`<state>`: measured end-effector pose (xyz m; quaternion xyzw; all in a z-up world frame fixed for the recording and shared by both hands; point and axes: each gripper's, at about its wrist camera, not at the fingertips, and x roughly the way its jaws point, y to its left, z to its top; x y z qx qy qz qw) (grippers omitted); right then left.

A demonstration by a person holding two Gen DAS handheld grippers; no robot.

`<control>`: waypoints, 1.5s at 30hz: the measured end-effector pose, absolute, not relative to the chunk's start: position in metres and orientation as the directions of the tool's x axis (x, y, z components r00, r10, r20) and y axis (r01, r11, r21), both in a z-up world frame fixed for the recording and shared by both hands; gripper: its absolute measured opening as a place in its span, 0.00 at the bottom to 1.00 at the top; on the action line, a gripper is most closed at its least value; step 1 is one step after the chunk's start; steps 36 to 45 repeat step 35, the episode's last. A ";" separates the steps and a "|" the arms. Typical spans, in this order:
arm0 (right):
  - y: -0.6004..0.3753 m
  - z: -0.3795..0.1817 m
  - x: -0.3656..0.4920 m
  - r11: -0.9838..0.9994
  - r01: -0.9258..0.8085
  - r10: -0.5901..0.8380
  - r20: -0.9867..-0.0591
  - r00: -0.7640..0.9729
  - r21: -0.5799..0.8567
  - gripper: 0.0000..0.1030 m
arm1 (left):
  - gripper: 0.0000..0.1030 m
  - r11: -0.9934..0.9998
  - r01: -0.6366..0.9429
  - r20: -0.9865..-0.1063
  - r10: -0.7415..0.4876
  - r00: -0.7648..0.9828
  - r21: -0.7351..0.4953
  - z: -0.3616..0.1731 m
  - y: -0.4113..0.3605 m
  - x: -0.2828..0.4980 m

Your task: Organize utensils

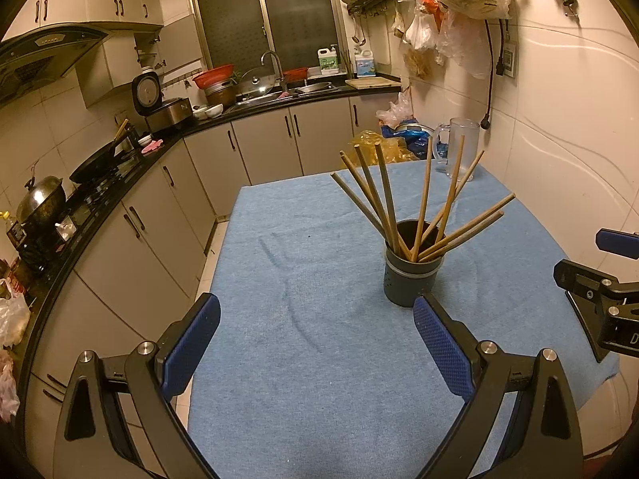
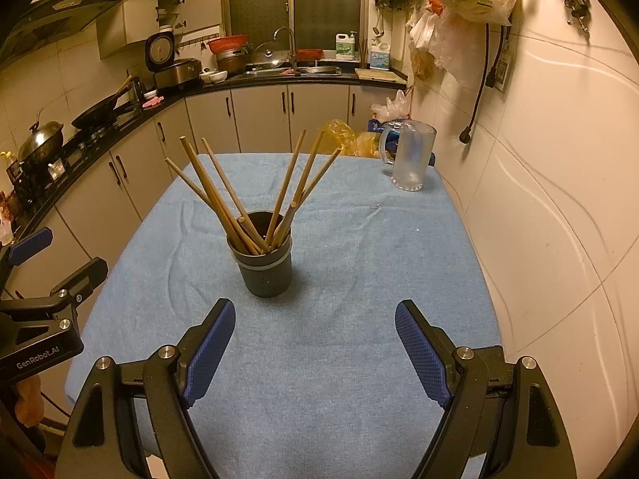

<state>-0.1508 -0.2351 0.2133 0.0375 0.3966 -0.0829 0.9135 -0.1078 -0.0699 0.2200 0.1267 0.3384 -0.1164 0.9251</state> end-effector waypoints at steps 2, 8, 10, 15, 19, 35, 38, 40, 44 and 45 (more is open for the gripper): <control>-0.235 0.213 -0.151 0.983 0.181 -0.122 -0.732 0.671 0.002 0.83 | 0.94 0.941 0.301 -0.656 -0.130 0.744 0.154 0.220 -0.070 -0.108; -0.234 0.213 -0.151 0.983 0.181 -0.122 -0.732 0.670 0.003 0.83 | 0.94 0.941 0.300 -0.656 -0.129 0.744 0.156 0.220 -0.069 -0.107; -0.234 0.213 -0.150 0.984 0.179 -0.120 -0.733 0.670 0.002 0.83 | 0.94 0.942 0.299 -0.656 -0.128 0.744 0.155 0.220 -0.069 -0.107; -0.234 0.211 -0.147 0.985 0.174 -0.116 -0.737 0.666 0.002 0.83 | 0.94 0.942 0.300 -0.659 -0.129 0.741 0.153 0.220 -0.070 -0.108; -0.235 0.210 -0.145 0.985 0.173 -0.114 -0.740 0.662 0.003 0.84 | 0.94 0.941 0.301 -0.660 -0.129 0.740 0.154 0.220 -0.071 -0.108; -0.232 0.204 -0.136 0.983 0.181 -0.116 -0.759 0.640 0.003 0.84 | 0.94 0.942 0.311 -0.675 -0.149 0.722 0.124 0.216 -0.060 -0.095; -0.232 0.204 -0.136 0.983 0.181 -0.116 -0.759 0.640 0.003 0.84 | 0.94 0.942 0.311 -0.675 -0.149 0.722 0.124 0.216 -0.060 -0.095; -0.232 0.204 -0.136 0.983 0.181 -0.116 -0.759 0.640 0.003 0.84 | 0.94 0.942 0.311 -0.675 -0.149 0.722 0.124 0.216 -0.060 -0.095; -0.232 0.204 -0.136 0.983 0.181 -0.116 -0.759 0.640 0.003 0.84 | 0.94 0.942 0.311 -0.675 -0.149 0.722 0.124 0.216 -0.060 -0.095; -0.232 0.204 -0.136 0.983 0.181 -0.116 -0.759 0.640 0.003 0.84 | 0.94 0.942 0.311 -0.675 -0.149 0.722 0.124 0.216 -0.060 -0.095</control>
